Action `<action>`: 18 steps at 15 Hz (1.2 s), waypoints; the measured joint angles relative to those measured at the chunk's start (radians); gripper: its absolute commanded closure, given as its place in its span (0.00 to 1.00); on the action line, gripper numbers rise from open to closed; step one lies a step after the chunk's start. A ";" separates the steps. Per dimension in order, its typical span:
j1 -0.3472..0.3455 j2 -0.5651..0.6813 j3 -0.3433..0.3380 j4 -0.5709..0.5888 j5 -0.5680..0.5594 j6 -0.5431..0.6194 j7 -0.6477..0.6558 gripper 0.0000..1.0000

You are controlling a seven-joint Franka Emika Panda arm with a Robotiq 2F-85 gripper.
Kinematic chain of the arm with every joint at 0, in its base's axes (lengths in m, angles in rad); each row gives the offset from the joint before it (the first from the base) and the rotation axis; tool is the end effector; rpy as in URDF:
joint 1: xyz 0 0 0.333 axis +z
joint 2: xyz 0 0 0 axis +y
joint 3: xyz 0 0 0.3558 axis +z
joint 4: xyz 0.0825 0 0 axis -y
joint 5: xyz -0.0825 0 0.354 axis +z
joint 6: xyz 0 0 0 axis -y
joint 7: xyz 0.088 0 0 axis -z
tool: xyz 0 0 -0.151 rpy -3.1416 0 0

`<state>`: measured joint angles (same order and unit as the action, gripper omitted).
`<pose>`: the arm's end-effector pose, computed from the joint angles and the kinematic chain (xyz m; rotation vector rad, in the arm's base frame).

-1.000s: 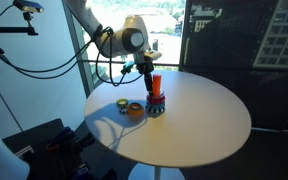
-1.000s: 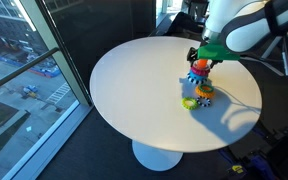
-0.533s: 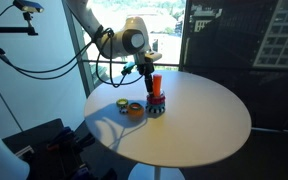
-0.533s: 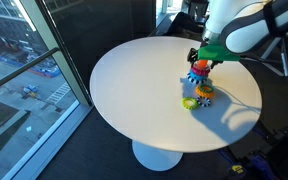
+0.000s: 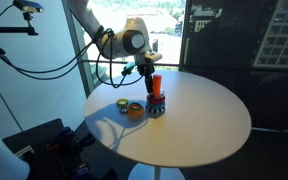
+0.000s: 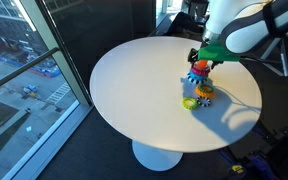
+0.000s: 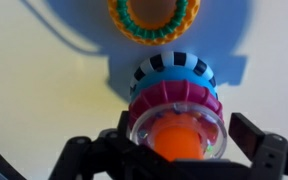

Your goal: Remove the transparent ring from the stake

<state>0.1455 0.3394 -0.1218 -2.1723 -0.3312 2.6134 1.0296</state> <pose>0.5743 0.0147 0.2637 2.7953 -1.0495 0.2935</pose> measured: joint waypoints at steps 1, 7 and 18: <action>0.000 0.001 0.000 0.000 0.000 0.000 0.000 0.00; 0.001 0.005 0.000 0.001 0.000 0.000 0.000 0.37; 0.001 -0.014 -0.002 0.001 0.000 0.000 0.000 0.37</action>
<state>0.1462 0.3254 -0.1240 -2.1712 -0.3312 2.6133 1.0299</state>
